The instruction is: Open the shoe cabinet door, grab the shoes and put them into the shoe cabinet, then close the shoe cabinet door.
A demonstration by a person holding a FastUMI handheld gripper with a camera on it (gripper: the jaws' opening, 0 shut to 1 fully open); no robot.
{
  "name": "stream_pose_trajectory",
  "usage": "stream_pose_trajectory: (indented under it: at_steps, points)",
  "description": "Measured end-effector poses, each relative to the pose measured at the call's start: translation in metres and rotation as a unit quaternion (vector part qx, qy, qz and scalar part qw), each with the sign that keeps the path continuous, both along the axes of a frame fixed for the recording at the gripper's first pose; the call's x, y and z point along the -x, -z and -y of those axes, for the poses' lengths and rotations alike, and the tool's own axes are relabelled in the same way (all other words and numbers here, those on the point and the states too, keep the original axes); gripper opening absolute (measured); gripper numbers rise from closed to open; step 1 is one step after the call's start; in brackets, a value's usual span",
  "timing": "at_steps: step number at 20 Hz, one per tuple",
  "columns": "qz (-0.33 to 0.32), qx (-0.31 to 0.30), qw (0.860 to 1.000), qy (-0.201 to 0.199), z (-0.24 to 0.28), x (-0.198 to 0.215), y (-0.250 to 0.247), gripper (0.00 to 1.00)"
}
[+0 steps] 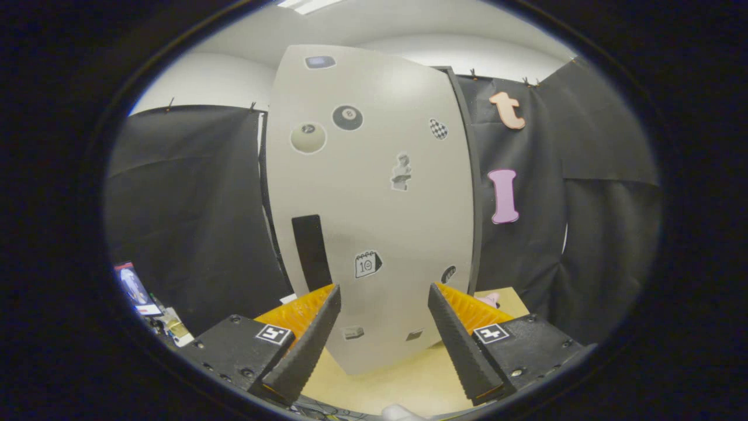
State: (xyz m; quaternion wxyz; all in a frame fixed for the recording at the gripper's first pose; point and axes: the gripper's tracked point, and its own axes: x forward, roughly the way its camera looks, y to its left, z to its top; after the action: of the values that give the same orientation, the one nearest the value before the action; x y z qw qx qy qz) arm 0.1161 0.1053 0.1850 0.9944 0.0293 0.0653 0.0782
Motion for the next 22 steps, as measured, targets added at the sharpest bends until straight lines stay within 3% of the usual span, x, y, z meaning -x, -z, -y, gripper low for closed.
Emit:
stream_pose_trajectory:
  at_steps: [15,22]
  points:
    - [0.055,0.032,0.993,0.102,0.032,0.023,-0.072,0.98]
    - [0.054,0.038,0.991,0.119,0.039,0.026,-0.076,0.98]
